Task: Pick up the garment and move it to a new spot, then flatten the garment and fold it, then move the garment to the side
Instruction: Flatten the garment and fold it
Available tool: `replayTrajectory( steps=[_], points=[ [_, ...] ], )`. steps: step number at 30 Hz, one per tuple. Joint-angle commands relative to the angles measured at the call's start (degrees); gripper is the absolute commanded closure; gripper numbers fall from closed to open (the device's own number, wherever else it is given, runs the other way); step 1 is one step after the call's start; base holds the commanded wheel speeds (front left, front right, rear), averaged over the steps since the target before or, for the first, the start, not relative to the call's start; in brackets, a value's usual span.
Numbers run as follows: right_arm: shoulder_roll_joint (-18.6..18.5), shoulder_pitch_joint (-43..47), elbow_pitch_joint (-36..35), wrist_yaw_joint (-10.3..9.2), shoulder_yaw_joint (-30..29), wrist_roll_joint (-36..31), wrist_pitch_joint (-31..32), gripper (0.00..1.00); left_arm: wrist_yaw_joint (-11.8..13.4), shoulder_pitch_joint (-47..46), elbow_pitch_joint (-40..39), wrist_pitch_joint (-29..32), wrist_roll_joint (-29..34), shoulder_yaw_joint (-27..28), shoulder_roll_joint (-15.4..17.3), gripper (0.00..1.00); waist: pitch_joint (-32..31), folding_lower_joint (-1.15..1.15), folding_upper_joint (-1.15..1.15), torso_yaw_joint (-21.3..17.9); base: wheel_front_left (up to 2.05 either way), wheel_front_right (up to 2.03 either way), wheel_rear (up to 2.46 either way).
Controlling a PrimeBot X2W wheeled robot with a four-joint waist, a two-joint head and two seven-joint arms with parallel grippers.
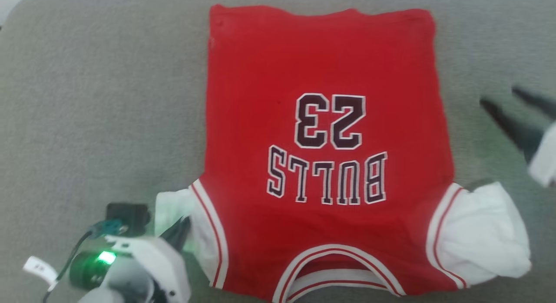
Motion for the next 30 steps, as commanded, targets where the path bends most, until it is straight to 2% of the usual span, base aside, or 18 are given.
replayTrajectory(
  steps=[1,6,16,21,22,27,29,30],
  points=[
    [2.2,-4.0,2.3,-0.02,-0.6,-1.7,1.5,0.0,-0.7,-2.3,0.7,-0.5,0.8,-0.6,-0.9,1.0,1.7,0.0,0.0,2.2,0.0,0.0,0.0],
    [6.2,-15.7,12.2,-0.02,-0.6,-6.6,5.5,0.0,-3.1,-7.3,3.0,-0.8,2.1,-3.1,-3.8,1.0,4.1,0.0,0.0,6.5,0.0,0.0,0.0],
    [8.5,-34.1,35.2,-0.02,1.2,-12.9,13.7,0.0,-7.7,-13.7,9.7,-3.3,2.8,-6.4,-9.4,1.0,8.3,0.0,0.0,13.4,0.0,0.0,0.0],
    [9.7,-39.2,45.8,-0.02,0.8,-14.9,18.7,0.0,-9.4,-15.5,13.6,-4.6,2.5,-7.3,-11.5,1.0,9.8,0.0,0.0,15.5,0.0,0.0,0.0],
    [9.7,-39.2,45.8,-0.02,0.8,-14.9,18.7,0.0,-9.4,-15.5,13.6,-4.6,2.5,-7.3,-11.5,1.0,9.8,0.0,0.0,15.5,0.0,0.0,0.0],
    [12.4,-39.1,54.9,-0.01,1.8,-16.8,25.4,0.0,-10.6,-16.3,17.2,-5.8,2.7,-7.9,-12.7,1.0,10.4,0.0,0.0,16.3,0.0,0.0,0.0],
    [12.8,-39.1,56.3,-0.01,2.6,-17.3,26.5,1.0,-10.9,-16.5,18.3,-6.3,2.8,-8.0,-13.0,1.0,10.5,0.0,0.0,16.4,0.0,0.0,0.0],
    [13.0,-39.3,56.5,-0.01,2.8,-17.1,26.9,1.0,-10.9,-16.7,18.9,-6.6,2.7,-7.9,-13.2,1.0,10.5,0.0,0.0,16.3,0.0,0.0,0.0]
  ],
)
